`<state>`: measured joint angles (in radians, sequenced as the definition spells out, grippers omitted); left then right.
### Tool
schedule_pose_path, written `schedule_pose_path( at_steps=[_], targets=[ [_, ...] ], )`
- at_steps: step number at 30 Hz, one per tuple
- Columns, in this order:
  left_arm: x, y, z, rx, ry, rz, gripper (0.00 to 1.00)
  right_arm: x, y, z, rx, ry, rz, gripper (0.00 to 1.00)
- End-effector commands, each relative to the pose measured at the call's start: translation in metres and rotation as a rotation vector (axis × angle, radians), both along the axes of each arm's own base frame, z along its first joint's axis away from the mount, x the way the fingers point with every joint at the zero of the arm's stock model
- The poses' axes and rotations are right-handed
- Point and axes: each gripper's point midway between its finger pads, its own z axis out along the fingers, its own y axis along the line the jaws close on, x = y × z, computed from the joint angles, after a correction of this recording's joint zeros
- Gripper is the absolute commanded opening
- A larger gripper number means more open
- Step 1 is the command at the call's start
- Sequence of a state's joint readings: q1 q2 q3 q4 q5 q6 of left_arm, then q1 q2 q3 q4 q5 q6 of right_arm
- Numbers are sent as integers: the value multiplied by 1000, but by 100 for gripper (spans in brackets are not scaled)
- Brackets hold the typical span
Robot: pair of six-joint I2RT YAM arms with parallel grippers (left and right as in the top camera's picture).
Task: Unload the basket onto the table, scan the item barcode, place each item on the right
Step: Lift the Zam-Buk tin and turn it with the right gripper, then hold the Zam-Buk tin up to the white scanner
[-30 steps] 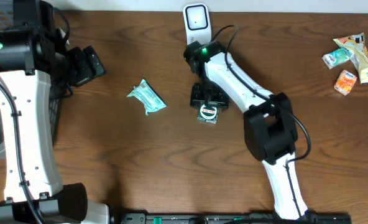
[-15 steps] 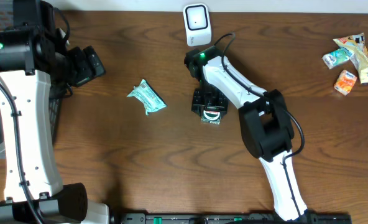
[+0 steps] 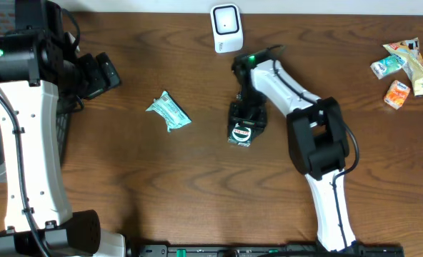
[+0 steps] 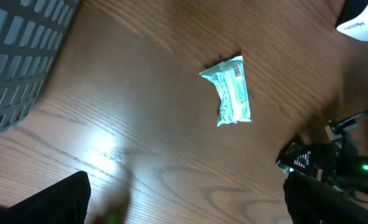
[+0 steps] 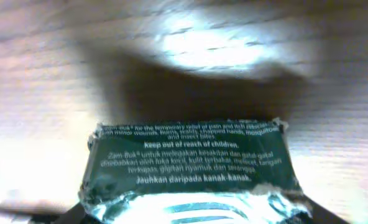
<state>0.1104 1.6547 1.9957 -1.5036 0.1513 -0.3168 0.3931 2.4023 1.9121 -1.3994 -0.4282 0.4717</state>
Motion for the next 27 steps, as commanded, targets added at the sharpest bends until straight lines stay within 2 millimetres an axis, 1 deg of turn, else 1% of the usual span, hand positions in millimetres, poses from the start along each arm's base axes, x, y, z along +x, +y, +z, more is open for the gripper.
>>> schedule_pose_path(
  at_steps=[1, 3, 5, 7, 9, 12, 14, 18, 24, 27],
  targets=[
    [-2, 2, 5, 7, -13, 2, 98, 0, 14, 14, 309, 99, -53, 50],
    [-2, 2, 5, 7, -13, 2, 98, 6, 16, 32, 462, 117, -102, 51],
    [-2, 2, 5, 7, -13, 2, 98, 20, 18, 64, 687, 130, -199, 51],
    [-2, 2, 5, 7, -13, 2, 98, 32, 14, 87, 820, 138, -287, 51],
    [-2, 2, 5, 7, -13, 2, 98, 40, 6, 99, 874, 158, -360, 51],
    [-2, 2, 5, 7, -13, 2, 98, 49, -3, 108, 916, 168, -429, 52],
    [-2, 2, 5, 7, -13, 2, 98, 52, -5, 113, 938, 181, -461, 52],
    [-2, 2, 5, 7, -13, 2, 98, 56, 0, 124, 993, 202, -503, 52],
    [-2, 2, 5, 7, -13, 2, 98, 55, 1, 124, 993, 202, -500, 52],
    [-2, 2, 5, 7, -13, 2, 98, 56, 2, 122, 1001, 173, -475, 51]
  ],
)
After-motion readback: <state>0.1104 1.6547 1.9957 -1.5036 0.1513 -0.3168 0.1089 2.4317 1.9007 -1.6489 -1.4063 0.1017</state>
